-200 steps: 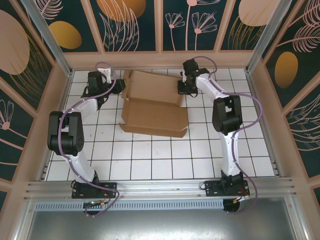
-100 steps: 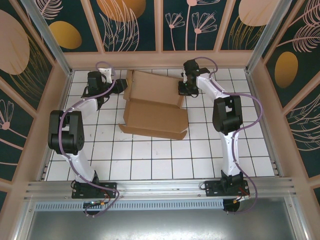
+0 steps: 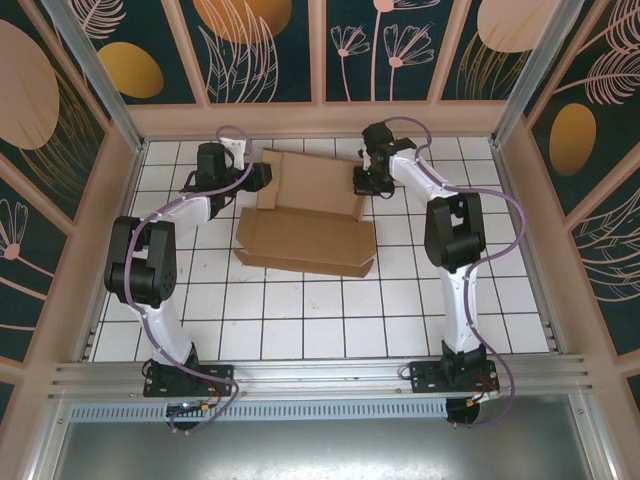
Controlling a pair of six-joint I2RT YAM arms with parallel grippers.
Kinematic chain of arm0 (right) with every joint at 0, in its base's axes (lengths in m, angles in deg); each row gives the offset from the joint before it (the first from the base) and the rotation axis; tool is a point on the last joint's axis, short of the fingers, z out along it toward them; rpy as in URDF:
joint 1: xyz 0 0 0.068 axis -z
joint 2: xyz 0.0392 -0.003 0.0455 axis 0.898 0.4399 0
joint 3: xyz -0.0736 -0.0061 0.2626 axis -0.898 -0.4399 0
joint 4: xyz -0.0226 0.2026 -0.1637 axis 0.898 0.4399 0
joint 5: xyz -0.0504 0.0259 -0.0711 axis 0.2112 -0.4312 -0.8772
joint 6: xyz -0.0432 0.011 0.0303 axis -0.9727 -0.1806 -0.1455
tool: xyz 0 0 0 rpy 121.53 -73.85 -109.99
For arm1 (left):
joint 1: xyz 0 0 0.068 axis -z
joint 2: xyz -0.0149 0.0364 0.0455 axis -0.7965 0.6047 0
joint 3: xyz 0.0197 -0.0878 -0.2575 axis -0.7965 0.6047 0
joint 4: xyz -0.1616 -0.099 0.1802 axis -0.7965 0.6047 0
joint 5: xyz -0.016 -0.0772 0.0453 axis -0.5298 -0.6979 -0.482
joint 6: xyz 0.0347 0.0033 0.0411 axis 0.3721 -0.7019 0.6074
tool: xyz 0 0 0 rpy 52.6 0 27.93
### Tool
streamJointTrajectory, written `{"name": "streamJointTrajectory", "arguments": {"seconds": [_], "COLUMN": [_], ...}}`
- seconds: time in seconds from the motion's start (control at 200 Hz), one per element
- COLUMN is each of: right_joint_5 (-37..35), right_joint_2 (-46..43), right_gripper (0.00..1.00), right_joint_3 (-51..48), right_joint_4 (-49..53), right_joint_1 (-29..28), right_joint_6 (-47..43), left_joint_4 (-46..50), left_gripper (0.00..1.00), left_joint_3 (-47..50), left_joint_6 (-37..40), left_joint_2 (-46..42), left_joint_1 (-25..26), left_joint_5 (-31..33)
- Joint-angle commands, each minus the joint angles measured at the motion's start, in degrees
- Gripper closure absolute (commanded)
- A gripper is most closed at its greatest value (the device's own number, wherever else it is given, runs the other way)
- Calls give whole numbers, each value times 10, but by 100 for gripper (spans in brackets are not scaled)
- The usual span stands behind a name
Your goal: Fold the paper box
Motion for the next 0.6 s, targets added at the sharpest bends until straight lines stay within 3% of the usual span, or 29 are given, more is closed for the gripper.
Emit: {"name": "streamJointTrajectory", "arguments": {"seconds": [0.0, 0.275, 0.595], "right_joint_5": [2, -25, -35], "right_joint_2": [-48, -79, -91], "right_gripper": [97, 97, 97], "right_joint_3": [-21, -56, -54], "right_joint_4": [7, -18, -33], "right_joint_1": [-9, -10, -11], "right_joint_6": [-14, -20, -12], "left_joint_4": [18, 20, 33], "left_gripper": [46, 49, 47], "left_joint_3": [-15, 7, 21], "left_joint_6": [27, 38, 59], "left_joint_2": [5, 3, 12], "left_joint_1": [-3, -2, 19], "left_joint_5": [65, 71, 128]}}
